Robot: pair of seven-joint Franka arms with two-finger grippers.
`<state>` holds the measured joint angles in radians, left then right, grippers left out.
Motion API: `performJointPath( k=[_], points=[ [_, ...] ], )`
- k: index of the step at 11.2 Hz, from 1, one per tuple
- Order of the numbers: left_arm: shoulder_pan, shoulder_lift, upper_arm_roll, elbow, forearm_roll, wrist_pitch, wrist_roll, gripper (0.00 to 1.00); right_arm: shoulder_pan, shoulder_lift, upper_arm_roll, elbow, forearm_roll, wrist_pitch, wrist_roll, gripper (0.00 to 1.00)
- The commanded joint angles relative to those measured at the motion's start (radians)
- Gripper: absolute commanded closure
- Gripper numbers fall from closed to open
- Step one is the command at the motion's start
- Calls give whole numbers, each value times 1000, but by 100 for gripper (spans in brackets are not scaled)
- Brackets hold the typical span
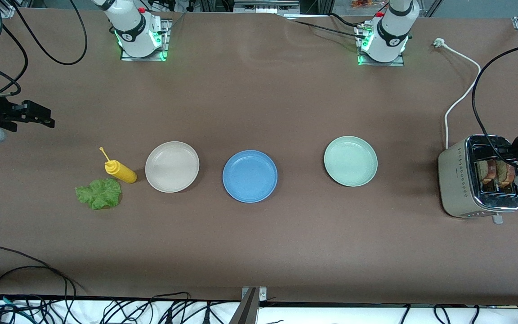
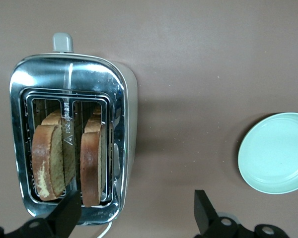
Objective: Make sandwich in blue plate with both arms
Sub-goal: 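Move the left gripper over the bread slices in the toaster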
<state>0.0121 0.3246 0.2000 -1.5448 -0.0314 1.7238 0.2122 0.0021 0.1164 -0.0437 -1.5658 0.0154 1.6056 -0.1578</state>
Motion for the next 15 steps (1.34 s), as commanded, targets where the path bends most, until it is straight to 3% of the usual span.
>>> performJointPath(
  k=[1,15],
  points=[
    [2,30,10,15,8,10,27,0,-1,-12,4,-10,-3,8,7,0],
    [32,129,18,15,84,83,93,4,2,-9,4,-11,-3,8,7,0]
  ],
)
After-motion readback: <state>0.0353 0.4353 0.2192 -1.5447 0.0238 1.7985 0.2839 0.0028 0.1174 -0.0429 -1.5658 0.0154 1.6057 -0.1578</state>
